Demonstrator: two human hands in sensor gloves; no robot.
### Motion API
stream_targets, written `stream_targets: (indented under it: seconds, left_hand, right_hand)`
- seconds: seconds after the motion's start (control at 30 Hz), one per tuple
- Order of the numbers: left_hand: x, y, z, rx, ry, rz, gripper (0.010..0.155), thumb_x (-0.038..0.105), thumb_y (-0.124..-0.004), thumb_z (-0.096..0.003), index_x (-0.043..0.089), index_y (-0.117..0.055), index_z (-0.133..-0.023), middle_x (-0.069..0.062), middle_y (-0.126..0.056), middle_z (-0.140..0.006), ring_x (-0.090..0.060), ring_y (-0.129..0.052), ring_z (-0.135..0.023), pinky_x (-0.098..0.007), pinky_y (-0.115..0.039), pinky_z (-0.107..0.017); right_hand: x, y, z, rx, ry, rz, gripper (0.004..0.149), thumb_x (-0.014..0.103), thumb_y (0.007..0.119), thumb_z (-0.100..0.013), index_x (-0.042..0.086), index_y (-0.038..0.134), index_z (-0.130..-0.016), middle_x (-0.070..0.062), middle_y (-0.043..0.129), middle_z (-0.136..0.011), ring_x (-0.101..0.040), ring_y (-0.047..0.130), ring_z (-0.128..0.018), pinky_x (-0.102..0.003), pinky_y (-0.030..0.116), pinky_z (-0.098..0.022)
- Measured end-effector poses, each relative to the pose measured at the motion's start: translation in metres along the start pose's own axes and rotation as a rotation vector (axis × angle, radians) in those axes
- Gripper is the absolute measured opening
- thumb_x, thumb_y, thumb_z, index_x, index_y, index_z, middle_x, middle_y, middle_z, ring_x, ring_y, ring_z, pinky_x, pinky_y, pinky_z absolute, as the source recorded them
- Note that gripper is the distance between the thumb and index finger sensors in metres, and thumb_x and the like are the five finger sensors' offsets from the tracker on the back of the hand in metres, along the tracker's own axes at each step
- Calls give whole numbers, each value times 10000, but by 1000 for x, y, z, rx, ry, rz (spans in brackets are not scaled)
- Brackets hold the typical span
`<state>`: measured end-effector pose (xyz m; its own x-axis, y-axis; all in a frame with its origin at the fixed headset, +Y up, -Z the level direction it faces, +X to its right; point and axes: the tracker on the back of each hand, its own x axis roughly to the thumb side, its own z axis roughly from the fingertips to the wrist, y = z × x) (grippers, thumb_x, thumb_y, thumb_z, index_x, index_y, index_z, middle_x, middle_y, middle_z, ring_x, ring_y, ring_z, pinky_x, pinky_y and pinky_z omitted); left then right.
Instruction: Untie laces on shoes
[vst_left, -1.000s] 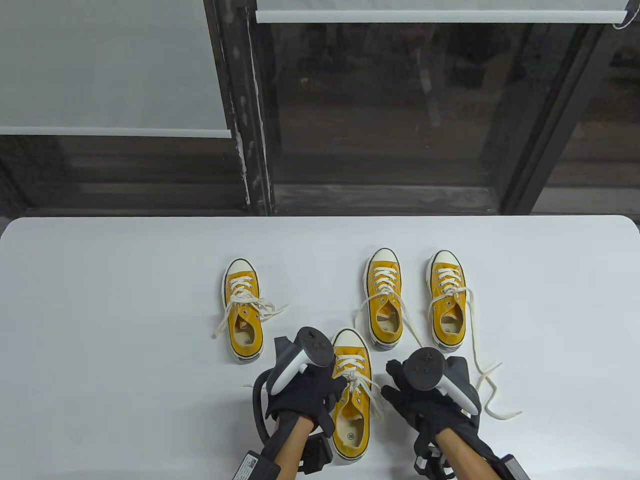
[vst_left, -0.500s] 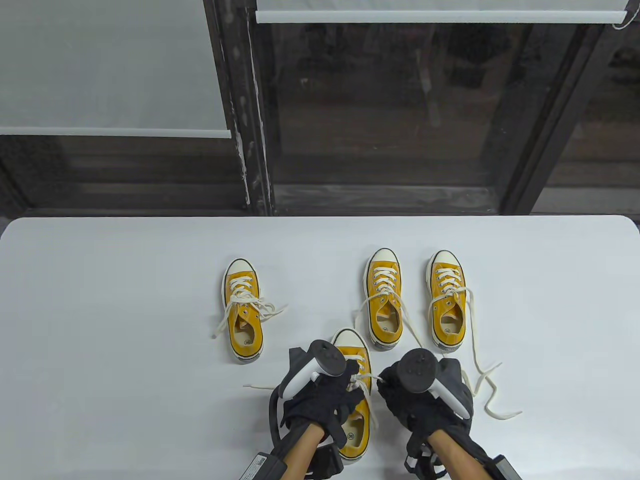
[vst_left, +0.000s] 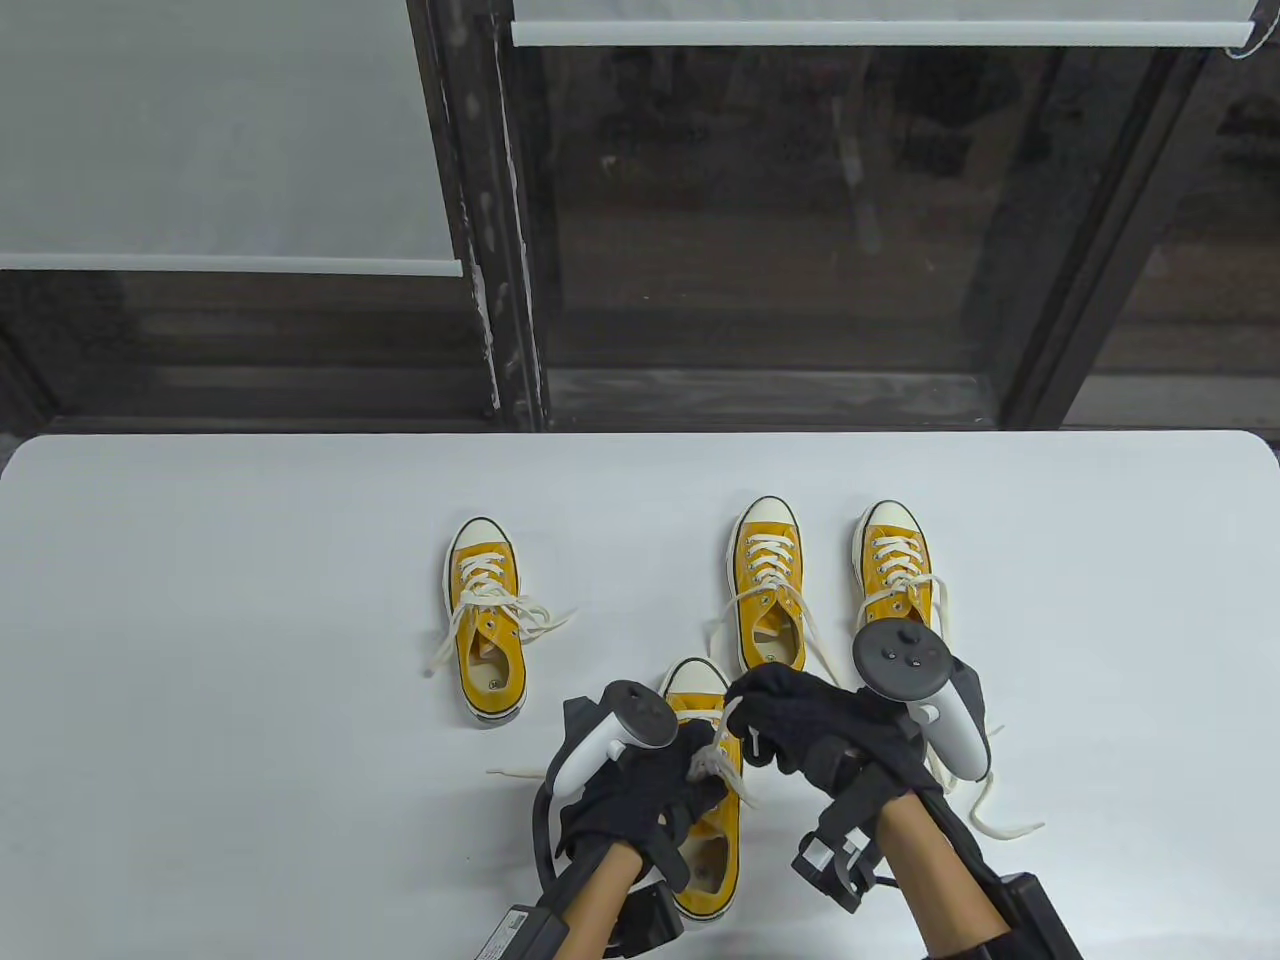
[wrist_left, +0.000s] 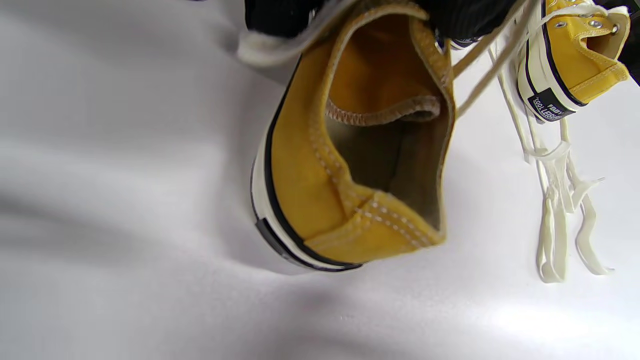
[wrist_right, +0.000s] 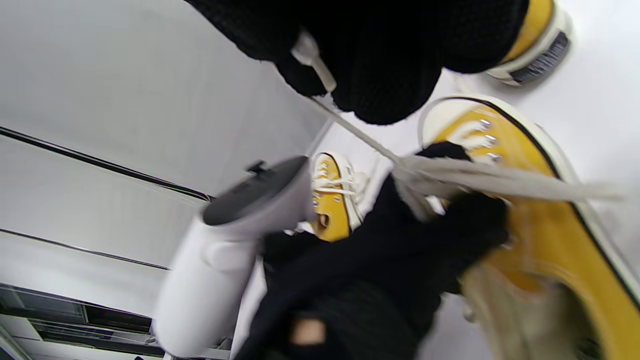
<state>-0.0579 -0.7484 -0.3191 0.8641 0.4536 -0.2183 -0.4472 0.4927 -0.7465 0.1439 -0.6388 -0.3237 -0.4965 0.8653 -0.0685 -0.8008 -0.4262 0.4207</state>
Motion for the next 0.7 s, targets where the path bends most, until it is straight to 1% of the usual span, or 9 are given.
stream_targets:
  seconds: [0.1, 0.2, 0.23, 0.33, 0.43, 0.5, 0.57, 0.63, 0.7]
  left_hand:
    - [-1, 0, 1, 0, -2, 11, 656, 599, -592, -635, 631, -128, -1098, 14, -319, -1125, -166, -527, -1059, -609, -328, -881]
    - [-2, 0, 1, -5, -3, 22, 654, 599, -592, -634, 636, -129, -1095, 14, -319, -1122, -165, -527, -1059, -609, -328, -881]
    - [-2, 0, 1, -6, -3, 24, 654, 599, -591, -635, 636, -128, -1096, 14, -318, -1122, -163, -523, -1060, -609, -328, -881]
    - [-3, 0, 2, -8, -2, 28, 653, 598, -589, -635, 641, -125, -1092, 10, -323, -1121, -167, -525, -1059, -610, -329, -880]
    - [-3, 0, 2, -6, -1, 27, 652, 601, -589, -635, 646, -125, -1091, 11, -328, -1122, -170, -533, -1058, -610, -330, -880]
    - [-3, 0, 2, -5, -2, 29, 654, 604, -590, -634, 644, -127, -1094, 9, -331, -1124, -172, -531, -1062, -610, -330, -880]
    - [-3, 0, 2, -2, -1, 28, 654, 603, -594, -634, 647, -131, -1093, 13, -336, -1125, -173, -532, -1062, -610, -329, -880]
    - [-3, 0, 2, -2, -2, 29, 653, 603, -593, -633, 646, -132, -1093, 14, -335, -1125, -174, -530, -1064, -610, -327, -880]
    - [-3, 0, 2, 3, -3, 25, 656, 606, -594, -631, 642, -133, -1096, 12, -337, -1127, -176, -533, -1066, -612, -329, -879]
  right_hand:
    - [28, -9, 5, -27, -76, -96, 359, 352, 612, -646, 208, 740, -949, -105, 736, -991, -215, 923, -697, -427, 753, -559]
    - [55, -20, 13, -17, -179, -260, 363, 352, 600, -650, 198, 727, -954, -137, 671, -1051, -206, 938, -697, -425, 765, -556]
    - [62, -22, 15, 3, -213, -303, 365, 355, 591, -654, 200, 716, -959, -158, 624, -1084, -207, 941, -704, -425, 768, -558]
    - [88, -32, 26, 130, -353, -519, 367, 362, 560, -669, 212, 674, -984, -207, 513, -1133, -244, 920, -772, -447, 751, -594]
    - [108, -41, 38, 216, -493, -673, 369, 363, 548, -673, 211, 655, -991, -211, 499, -1142, -290, 888, -850, -482, 726, -638]
    - [114, -46, 44, 227, -529, -688, 372, 365, 549, -673, 202, 656, -991, -201, 523, -1139, -308, 879, -864, -499, 716, -648]
    - [118, -53, 49, 253, -594, -685, 371, 384, 535, -679, 233, 642, -1000, -172, 554, -1136, -295, 878, -883, -513, 696, -674]
    - [120, -58, 53, 297, -636, -756, 373, 383, 533, -682, 228, 635, -1005, -145, 597, -1120, -306, 880, -877, -536, 671, -689]
    - [120, -65, 58, 290, -635, -767, 375, 377, 542, -684, 210, 637, -1006, -136, 602, -1113, -325, 860, -877, -555, 649, -693]
